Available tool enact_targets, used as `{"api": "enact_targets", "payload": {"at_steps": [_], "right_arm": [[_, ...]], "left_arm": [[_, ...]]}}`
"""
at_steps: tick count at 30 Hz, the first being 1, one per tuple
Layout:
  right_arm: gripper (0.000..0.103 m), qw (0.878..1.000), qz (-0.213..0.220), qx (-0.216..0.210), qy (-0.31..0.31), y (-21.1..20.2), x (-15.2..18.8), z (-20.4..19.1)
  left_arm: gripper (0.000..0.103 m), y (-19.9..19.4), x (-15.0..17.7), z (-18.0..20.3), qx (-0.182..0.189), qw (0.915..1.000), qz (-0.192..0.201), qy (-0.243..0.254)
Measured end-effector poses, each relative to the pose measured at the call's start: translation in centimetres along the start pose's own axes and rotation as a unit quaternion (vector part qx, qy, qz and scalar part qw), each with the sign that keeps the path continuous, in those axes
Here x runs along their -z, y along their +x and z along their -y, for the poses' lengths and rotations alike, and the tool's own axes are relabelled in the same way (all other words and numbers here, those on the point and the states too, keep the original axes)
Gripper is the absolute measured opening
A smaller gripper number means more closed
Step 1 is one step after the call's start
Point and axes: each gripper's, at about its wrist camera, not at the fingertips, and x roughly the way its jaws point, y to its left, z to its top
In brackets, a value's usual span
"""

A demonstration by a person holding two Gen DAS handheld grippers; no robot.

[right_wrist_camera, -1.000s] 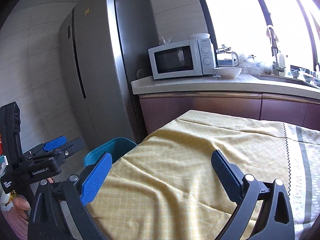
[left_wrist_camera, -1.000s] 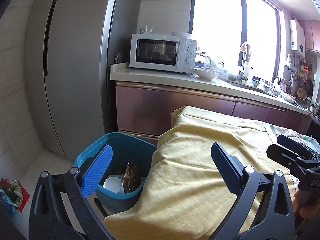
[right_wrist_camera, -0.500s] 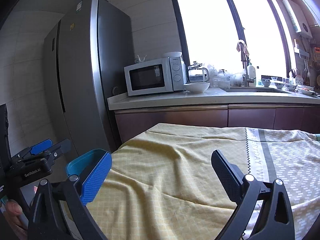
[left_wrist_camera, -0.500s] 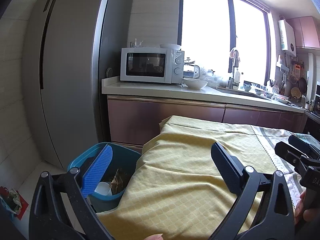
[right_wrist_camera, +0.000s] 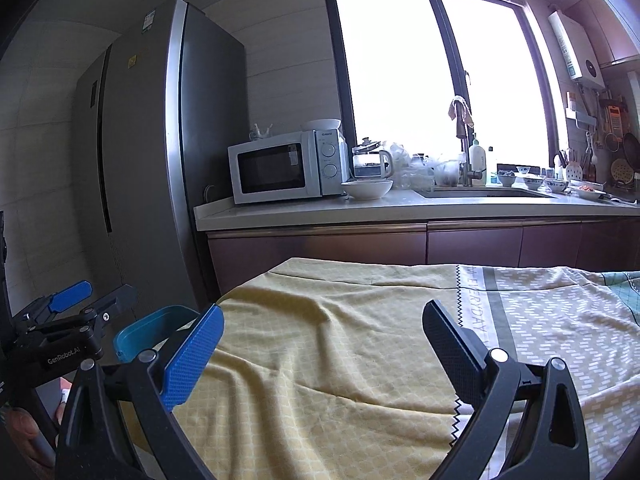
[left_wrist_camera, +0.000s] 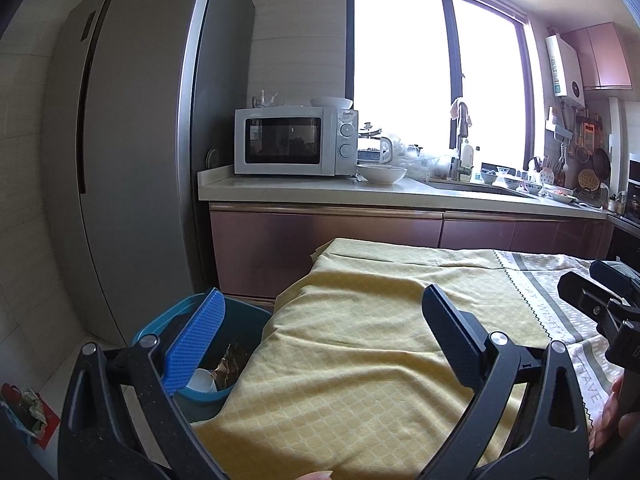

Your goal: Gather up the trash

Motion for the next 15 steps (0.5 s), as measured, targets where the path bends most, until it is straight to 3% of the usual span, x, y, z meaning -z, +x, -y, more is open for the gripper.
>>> {"api": "enact_targets", "payload": {"at_steps": [15], "right_arm": [[0.096, 0.999, 0.022, 0.028, 0.002, -1.0, -0.1, 1.2]], "left_arm": [[0.097, -0.1, 0.3, 0.9, -0.008, 0.9998, 0.014, 0.014]]}}
